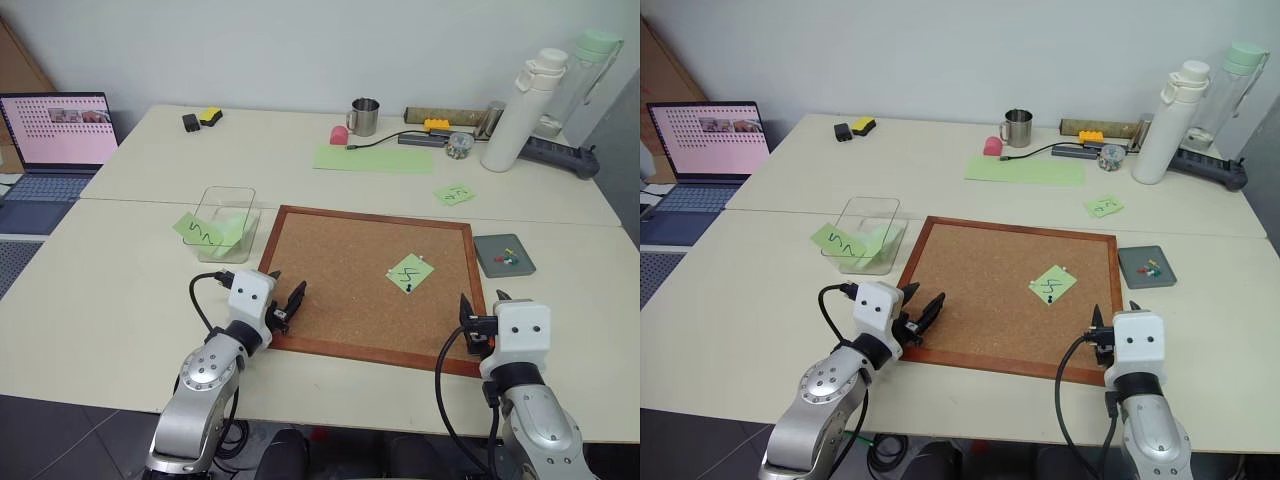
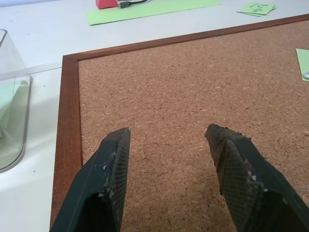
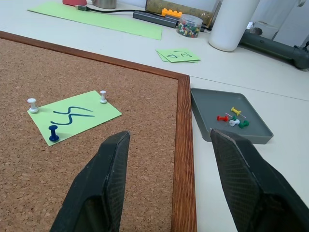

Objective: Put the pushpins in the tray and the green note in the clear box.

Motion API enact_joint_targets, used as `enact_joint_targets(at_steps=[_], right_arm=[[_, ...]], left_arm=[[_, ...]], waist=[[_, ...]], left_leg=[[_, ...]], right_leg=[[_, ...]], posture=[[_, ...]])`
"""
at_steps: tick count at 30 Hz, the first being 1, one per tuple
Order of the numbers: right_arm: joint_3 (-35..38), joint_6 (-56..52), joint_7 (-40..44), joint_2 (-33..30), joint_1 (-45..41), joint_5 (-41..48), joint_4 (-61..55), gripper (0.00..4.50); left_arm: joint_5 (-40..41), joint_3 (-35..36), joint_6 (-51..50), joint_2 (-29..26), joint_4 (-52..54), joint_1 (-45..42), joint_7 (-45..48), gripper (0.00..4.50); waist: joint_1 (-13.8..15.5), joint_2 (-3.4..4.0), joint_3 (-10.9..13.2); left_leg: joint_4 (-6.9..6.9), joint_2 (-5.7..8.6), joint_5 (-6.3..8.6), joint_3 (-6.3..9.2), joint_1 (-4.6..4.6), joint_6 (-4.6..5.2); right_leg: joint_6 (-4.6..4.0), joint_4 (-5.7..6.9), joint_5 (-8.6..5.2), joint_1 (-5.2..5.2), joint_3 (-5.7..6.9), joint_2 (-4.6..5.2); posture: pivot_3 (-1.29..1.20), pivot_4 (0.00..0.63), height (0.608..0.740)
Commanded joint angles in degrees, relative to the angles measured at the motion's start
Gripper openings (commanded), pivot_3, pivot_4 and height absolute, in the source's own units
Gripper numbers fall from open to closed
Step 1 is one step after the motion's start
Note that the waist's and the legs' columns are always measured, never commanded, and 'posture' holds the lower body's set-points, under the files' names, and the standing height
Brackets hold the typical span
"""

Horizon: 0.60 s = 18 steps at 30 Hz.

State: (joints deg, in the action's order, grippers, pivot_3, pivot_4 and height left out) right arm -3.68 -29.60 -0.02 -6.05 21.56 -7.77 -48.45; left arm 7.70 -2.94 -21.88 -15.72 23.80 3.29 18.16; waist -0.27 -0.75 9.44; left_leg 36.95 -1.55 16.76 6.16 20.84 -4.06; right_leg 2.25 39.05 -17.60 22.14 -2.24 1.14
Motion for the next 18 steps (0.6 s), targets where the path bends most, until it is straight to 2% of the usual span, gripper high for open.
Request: enact_joint_targets(at_steps=[1, 18], right_arm=[[0.1, 0.3, 0.1, 0.3, 0.0, -0.1, -1.3, 2.74], [-0.6, 1.2, -0.2, 0.6, 1.2, -0.3, -1.4, 2.74]], left_arm=[[-0.2, 0.6, 1.5, -0.4, 0.4, 0.1, 0.2, 2.66], [0.3, 0.6, 2.6, -0.2, 0.8, 0.7, 0.9, 2.66]], waist=[[0.0, 0.00, 0.0], [0.0, 0.00, 0.0]], left_leg=[[0.00, 0.00, 0.00, 0.00, 0.00, 0.00], [0.00, 0.00, 0.00, 0.01, 0.00, 0.00]], right_leg=[[0.00, 0.00, 0.00, 0.00, 0.00, 0.00], [0.00, 0.00, 0.00, 0.00, 0.01, 0.00]], posture=[[0.00, 0.150, 0.740], [0.00, 0.150, 0.740]])
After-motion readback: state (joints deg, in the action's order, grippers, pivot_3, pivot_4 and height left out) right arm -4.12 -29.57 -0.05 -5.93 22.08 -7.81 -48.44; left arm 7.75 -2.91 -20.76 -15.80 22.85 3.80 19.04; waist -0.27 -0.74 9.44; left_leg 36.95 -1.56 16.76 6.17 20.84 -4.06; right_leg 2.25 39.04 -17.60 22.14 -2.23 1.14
